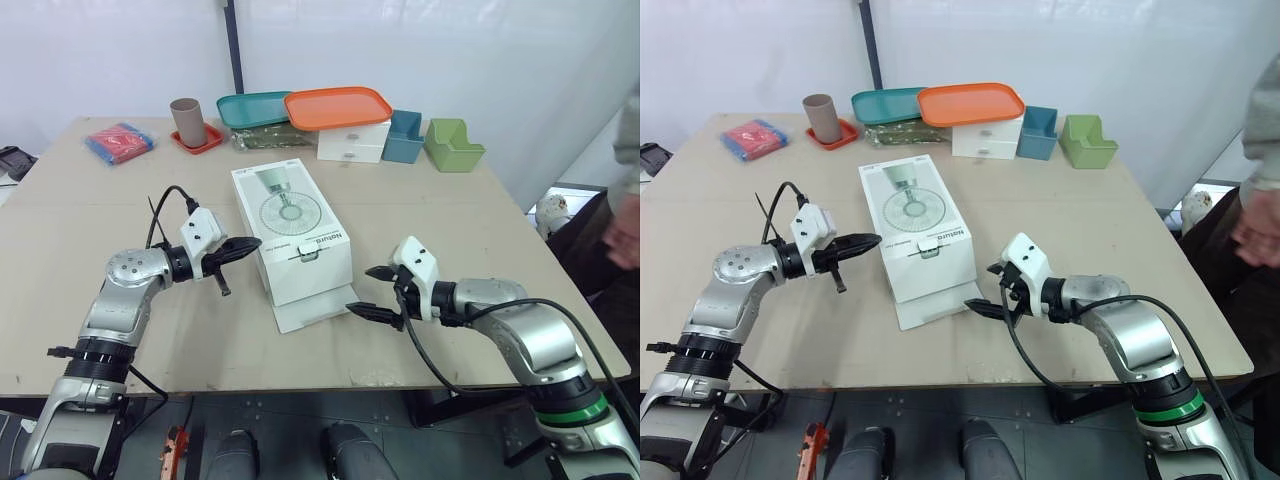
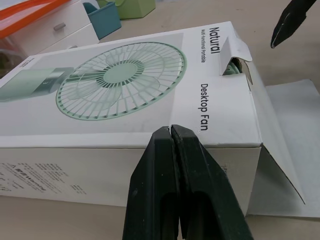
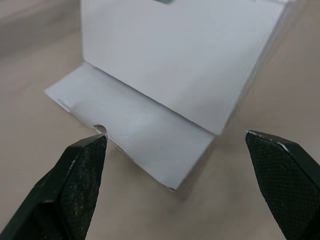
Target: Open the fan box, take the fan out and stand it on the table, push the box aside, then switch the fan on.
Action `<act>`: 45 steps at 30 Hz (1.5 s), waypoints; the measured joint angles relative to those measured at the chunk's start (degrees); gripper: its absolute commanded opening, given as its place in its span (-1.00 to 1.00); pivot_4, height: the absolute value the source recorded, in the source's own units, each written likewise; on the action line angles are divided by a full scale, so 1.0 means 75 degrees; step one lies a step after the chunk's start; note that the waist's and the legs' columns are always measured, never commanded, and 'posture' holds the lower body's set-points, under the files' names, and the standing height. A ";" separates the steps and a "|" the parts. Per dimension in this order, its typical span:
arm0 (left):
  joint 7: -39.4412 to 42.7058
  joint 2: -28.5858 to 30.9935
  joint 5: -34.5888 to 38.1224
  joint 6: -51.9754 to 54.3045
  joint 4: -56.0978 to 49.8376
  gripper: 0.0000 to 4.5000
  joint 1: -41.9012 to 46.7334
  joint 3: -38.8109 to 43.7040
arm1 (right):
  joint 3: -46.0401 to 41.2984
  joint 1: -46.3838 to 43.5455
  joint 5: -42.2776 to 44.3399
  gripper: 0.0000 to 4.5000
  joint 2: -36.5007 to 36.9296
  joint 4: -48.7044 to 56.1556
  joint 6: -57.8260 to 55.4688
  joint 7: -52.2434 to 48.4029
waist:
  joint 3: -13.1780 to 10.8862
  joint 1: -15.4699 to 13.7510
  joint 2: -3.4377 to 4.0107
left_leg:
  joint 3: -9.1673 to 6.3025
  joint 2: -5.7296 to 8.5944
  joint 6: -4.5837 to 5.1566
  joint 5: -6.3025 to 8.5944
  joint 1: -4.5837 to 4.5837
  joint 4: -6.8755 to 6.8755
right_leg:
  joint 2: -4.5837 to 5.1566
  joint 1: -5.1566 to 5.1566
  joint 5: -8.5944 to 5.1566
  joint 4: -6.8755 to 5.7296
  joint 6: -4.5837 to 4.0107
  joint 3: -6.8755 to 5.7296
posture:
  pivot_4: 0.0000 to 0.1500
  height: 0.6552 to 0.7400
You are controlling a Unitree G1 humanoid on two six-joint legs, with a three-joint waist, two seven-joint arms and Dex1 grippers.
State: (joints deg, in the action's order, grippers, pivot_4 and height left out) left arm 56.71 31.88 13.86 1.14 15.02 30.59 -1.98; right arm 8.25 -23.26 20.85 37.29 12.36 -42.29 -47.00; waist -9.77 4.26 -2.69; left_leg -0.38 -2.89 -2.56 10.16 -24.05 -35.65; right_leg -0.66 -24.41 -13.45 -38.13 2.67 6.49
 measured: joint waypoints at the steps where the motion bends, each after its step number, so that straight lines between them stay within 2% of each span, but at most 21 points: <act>1: -0.0001 0.0000 0.0000 0.0000 -0.0002 -0.95 0.0000 0.0000 | 0.0001 -0.0017 -0.0029 1.00 -0.0015 -0.0071 0.0019 0.0004 | 0.0000 0.0000 0.0000 | 0.0000 0.0000 0.0000 0.0000 0.0000 0.0001 | 0.0000 0.0000 0.0000 0.0000 0.0001 0.0000 | 1.00 1.00; 15: -0.0186 -0.0015 -0.0002 0.0062 -0.0278 -0.95 -0.0186 -0.0003 | 0.0409 -0.0639 -0.0500 1.00 -0.0820 -0.1323 0.0681 -0.0227 | -0.0001 0.0001 0.0001 | 0.0000 0.0000 0.0000 0.0000 -0.0002 0.0000 | 0.0000 0.0001 0.0001 0.0000 0.0005 0.0000 | 1.00 1.00; 21: -0.0218 -0.0012 -0.0003 0.0075 -0.0307 -0.95 -0.0221 0.0023 | 0.0372 -0.0549 -0.0312 1.00 -0.0670 -0.1212 0.0771 -0.0893 | 0.0000 -0.0001 0.0001 | -0.0001 0.0001 0.0000 0.0000 -0.0003 -0.0001 | 0.0000 0.0001 0.0000 0.0000 0.0006 0.0000 | 1.00 1.00; 25: -0.0250 -0.0012 -0.0040 0.0085 -0.0331 -0.95 -0.0245 0.0032 | 0.0192 -0.0387 -0.0064 1.00 -0.0610 -0.1047 0.0822 -0.1156 | -0.0001 0.0002 0.0001 | -0.0001 0.0000 0.0000 0.0000 -0.0001 -0.0001 | -0.0001 0.0001 0.0001 0.0000 0.0005 0.0000 | 1.00 1.00; 31: -0.0302 -0.0014 -0.0059 0.0062 -0.0360 -0.95 -0.0268 0.0034 | -0.0357 -0.0187 0.1000 1.00 -0.0645 -0.0222 0.0794 -0.1726 | 0.0000 0.0009 0.0002 | -0.0003 -0.0002 0.0000 0.0000 0.0002 0.0000 | -0.0004 0.0003 0.0004 0.0000 0.0010 0.0000 | 1.00 1.00; 38: -0.0283 -0.0012 -0.0084 0.0001 -0.0333 -0.95 -0.0257 0.0018 | -0.0614 -0.0294 0.1640 1.00 -0.1014 -0.0169 0.0598 -0.1533 | 0.0000 0.0006 0.0002 | -0.0004 0.0000 0.0000 0.0000 -0.0001 -0.0004 | -0.0001 0.0004 0.0002 0.0000 0.0006 -0.0002 | 1.00 1.00; 45: -0.0288 -0.0008 -0.0140 -0.0008 -0.0334 -0.95 -0.0250 0.0017 | -0.0635 -0.0840 0.1648 1.00 -0.1489 -0.0587 0.0646 -0.0955 | 0.0000 0.0006 0.0003 | -0.0004 0.0000 0.0000 0.0000 -0.0001 -0.0006 | -0.0002 0.0004 0.0005 0.0000 0.0006 -0.0002 | 1.00 1.00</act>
State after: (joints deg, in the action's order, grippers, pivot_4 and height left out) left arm 54.55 31.82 12.81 1.08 12.51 28.71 -1.86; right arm 3.49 -29.56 33.20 26.13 7.95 -37.44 -54.16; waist -9.77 4.31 -2.67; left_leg -0.41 -2.89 -2.56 10.16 -24.06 -35.69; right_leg -0.67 -24.38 -13.41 -38.14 2.72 6.48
